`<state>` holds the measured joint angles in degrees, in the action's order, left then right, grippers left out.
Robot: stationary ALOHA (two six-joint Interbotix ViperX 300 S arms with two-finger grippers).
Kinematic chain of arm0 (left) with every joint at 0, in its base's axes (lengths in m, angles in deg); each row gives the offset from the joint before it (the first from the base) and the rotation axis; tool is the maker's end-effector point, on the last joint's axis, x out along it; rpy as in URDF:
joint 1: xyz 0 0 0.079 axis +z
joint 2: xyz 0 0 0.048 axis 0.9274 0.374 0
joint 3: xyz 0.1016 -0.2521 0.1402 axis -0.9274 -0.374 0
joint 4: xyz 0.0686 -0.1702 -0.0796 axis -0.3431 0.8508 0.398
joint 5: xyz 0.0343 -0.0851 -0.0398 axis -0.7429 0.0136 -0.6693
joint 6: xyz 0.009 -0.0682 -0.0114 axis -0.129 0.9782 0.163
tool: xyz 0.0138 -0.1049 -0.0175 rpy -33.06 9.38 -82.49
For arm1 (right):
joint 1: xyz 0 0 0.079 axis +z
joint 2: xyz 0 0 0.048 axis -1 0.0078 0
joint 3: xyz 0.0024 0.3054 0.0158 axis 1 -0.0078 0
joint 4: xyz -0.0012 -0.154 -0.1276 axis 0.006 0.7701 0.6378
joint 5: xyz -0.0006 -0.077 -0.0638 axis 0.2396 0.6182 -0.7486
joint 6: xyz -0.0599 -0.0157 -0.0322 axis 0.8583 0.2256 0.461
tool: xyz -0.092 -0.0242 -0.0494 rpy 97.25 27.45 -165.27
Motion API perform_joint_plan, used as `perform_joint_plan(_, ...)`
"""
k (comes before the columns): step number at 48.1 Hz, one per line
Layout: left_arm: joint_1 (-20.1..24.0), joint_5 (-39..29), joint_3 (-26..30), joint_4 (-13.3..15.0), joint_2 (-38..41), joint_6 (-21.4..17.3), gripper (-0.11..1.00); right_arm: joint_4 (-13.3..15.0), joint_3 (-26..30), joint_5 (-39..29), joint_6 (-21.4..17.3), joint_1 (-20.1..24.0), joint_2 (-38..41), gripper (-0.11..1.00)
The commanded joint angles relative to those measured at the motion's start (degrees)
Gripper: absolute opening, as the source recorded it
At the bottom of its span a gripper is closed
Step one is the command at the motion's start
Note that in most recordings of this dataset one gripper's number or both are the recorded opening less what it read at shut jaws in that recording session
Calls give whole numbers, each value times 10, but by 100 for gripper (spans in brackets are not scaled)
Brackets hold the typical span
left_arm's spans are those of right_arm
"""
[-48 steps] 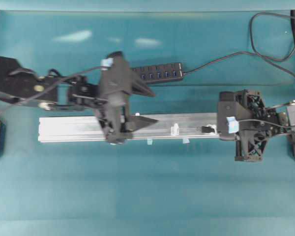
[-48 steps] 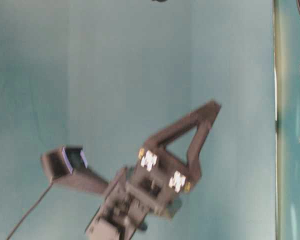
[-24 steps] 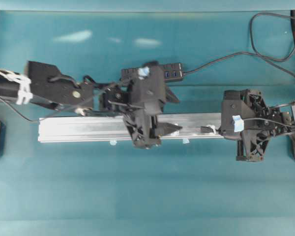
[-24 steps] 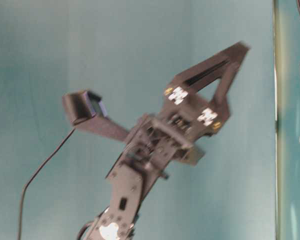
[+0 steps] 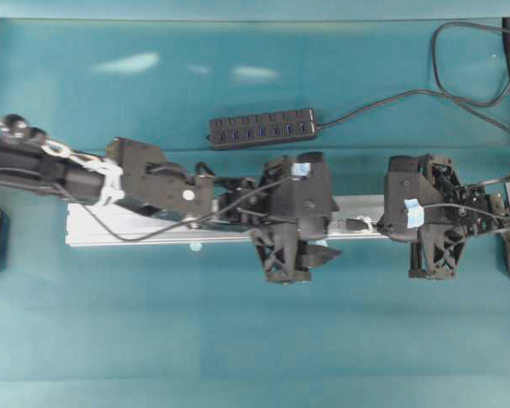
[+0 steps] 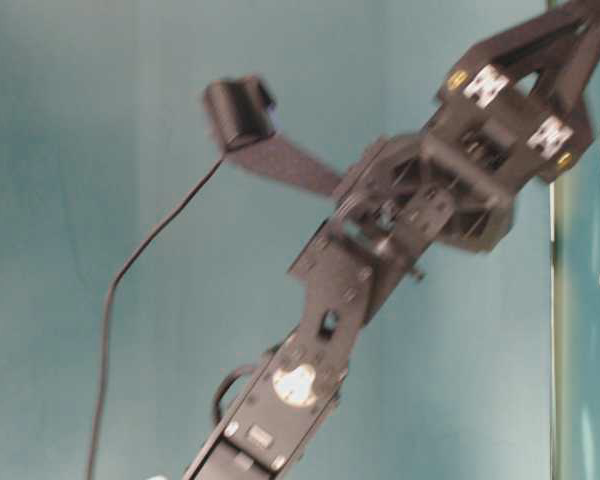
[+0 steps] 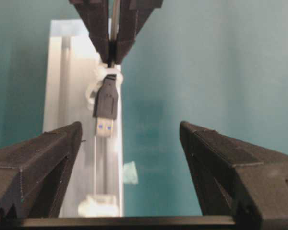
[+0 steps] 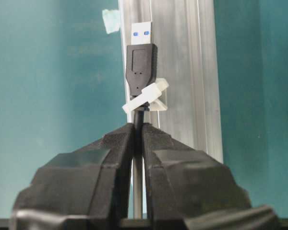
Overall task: Pass the USB cable through three rings with both arms.
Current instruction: 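Move the left gripper right to meet the plug past the ring, then close the left gripper on the plug beyond the ring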
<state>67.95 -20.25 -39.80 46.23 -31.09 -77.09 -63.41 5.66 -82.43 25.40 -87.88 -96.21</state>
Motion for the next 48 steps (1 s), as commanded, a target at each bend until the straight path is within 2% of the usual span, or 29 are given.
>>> perform_joint_plan(1,1,2,30,-3,11,-12,89,1,4,4,-2,2,-5,-8)
perform_joint_plan(8,2,-3,52,-3,32,-34,89,1,5,7,-3,2,-5,-8)
perform_joint_plan(40,15,-17,69,-2,72,-40,88,1,4,15,-3,2,-5,-8)
perform_joint_plan(48,14,-16,75,-2,74,-41,85,0,4,15,-3,2,-6,-8)
